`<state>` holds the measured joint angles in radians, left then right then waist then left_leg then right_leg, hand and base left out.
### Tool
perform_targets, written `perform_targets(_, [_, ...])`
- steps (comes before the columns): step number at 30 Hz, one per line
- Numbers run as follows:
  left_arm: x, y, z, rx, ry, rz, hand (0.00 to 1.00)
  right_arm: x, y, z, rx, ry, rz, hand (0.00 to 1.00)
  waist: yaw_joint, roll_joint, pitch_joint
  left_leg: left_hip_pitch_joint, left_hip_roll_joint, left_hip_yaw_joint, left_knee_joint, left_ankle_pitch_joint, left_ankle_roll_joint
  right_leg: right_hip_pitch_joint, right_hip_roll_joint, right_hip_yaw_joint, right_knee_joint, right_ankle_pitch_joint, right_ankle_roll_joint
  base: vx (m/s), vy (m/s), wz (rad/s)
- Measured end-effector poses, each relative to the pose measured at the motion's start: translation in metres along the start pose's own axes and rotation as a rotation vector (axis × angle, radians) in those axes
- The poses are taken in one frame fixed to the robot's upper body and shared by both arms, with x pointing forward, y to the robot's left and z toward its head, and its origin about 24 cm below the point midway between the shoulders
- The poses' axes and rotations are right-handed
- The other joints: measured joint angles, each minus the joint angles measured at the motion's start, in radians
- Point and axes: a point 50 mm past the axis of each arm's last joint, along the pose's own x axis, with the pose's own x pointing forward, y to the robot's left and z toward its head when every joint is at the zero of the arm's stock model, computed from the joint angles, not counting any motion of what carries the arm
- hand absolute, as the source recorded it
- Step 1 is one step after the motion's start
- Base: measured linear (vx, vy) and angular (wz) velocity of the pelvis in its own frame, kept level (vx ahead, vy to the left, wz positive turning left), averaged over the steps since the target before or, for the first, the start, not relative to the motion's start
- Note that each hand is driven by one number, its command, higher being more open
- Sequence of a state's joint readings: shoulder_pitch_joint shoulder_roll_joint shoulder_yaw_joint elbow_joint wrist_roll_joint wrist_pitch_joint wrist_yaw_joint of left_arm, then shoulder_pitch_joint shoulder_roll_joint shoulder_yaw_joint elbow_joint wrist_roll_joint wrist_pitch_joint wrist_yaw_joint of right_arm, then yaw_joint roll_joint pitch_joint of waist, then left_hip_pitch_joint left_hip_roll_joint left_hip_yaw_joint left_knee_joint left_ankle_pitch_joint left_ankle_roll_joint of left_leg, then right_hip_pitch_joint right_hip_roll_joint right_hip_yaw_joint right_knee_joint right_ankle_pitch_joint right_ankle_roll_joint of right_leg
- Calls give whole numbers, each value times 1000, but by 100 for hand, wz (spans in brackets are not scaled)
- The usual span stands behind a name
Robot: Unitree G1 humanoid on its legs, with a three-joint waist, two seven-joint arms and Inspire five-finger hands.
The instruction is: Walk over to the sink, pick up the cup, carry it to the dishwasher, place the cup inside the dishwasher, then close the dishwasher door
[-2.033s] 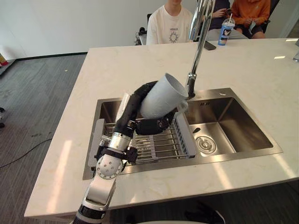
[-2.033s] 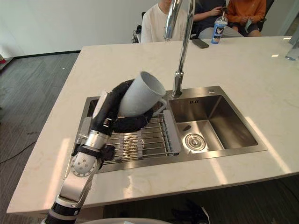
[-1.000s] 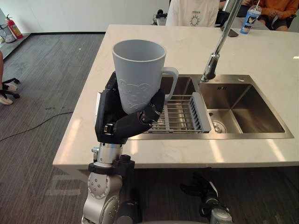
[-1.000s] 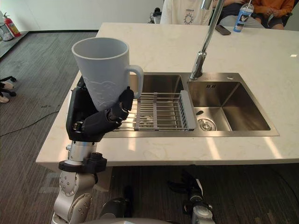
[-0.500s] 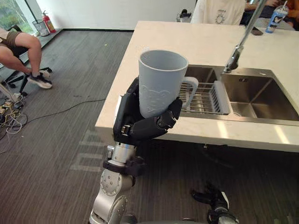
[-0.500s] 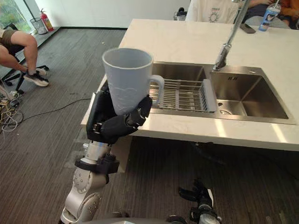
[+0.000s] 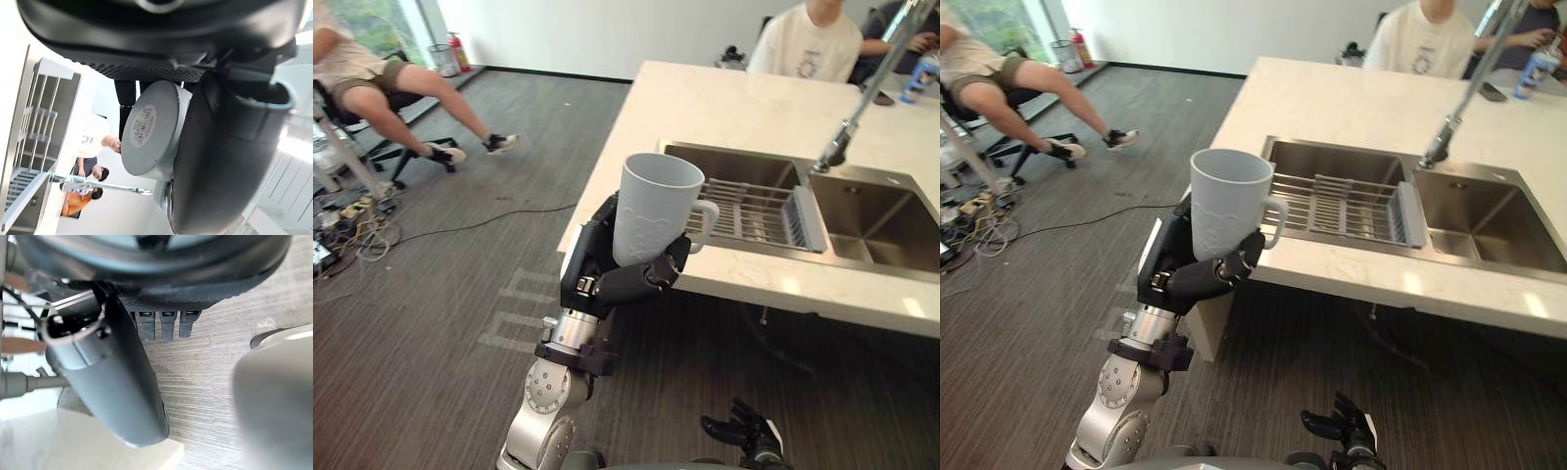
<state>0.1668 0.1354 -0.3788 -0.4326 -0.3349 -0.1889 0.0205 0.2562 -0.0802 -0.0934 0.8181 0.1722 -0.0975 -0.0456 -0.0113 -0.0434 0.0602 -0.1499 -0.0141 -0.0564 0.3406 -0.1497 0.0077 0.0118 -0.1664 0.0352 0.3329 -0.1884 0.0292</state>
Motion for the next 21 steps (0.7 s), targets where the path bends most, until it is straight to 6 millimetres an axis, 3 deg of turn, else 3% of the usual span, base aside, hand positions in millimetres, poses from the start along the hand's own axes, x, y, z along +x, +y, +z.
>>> perform_targets(4, [-4,6,0,6,5,41,30,4,12,20,-18,-72,38,90,29,0,-1,-90,-24,-114,12,49,-37,3,6,-120,-33,-30,36,-143,-149,96])
perform_targets(5, [-7,9,0,0,7,70,30,7,17,32,-14,-109,45,90,35,2,5,-108,-17,-129,-46,61,-47,4,6,-184,-41,-30,42,-247,-213,143])
perform_targets(7, [-7,9,1,-8,3,91,30,8,17,40,-6,-143,32,90,35,-12,16,-119,40,0,-82,64,-37,25,-10,-263,-77,-16,42,-186,-166,158])
perform_targets(8, [-6,7,2,-22,-8,96,30,9,12,47,-10,-167,9,90,23,9,22,-162,132,258,29,31,-5,56,-12,-362,-99,-10,36,-135,-93,178])
perform_targets(9, [-6,6,2,-31,-14,99,30,10,7,49,-21,-173,-5,90,23,23,19,-161,181,396,98,14,16,67,-11,-408,-105,-10,37,-122,-46,166])
perform_targets(11, [-5,6,4,-39,-24,100,30,11,0,54,-42,-187,-28,90,23,40,13,-119,225,551,150,-7,38,92,-11,-476,-101,-13,41,-11,59,112])
perform_targets(12, [-4,6,6,-34,-38,95,30,13,-1,62,-41,-203,-40,90,19,46,14,-110,196,541,113,-26,57,95,-29,-509,-81,-25,56,23,145,100])
perform_targets(14, [-4,8,6,-46,-39,102,30,15,2,70,-27,-223,-44,90,19,31,23,-109,141,509,81,-20,69,95,-57,-529,-63,-35,46,13,174,84])
perform_targets(16, [-4,9,6,-56,-39,108,30,17,3,77,-27,-241,-43,90,9,33,26,-116,84,467,77,-40,95,91,-104,-535,12,-44,39,46,230,94])
perform_targets(18, [-5,9,6,-57,-37,108,30,18,7,80,-28,-246,-31,90,9,32,28,-93,35,426,72,-52,115,40,-176,-504,222,-26,38,99,204,82])
perform_targets(19, [-5,9,6,-58,-35,107,30,19,11,82,-29,-248,-18,90,1,33,30,-73,11,392,68,-61,128,-23,-202,-427,382,38,-5,150,176,101])
perform_targets(20, [-6,10,6,-57,-29,102,30,20,17,83,-35,-247,1,90,-8,38,33,-52,-3,346,54,-62,130,-86,-177,-321,496,18,-2,158,160,104])
perform_targets(21, [-6,11,5,-56,-25,101,30,20,20,83,-44,-246,9,90,-7,39,34,-37,-8,326,41,-61,127,-109,-159,-281,518,0,3,181,128,97])
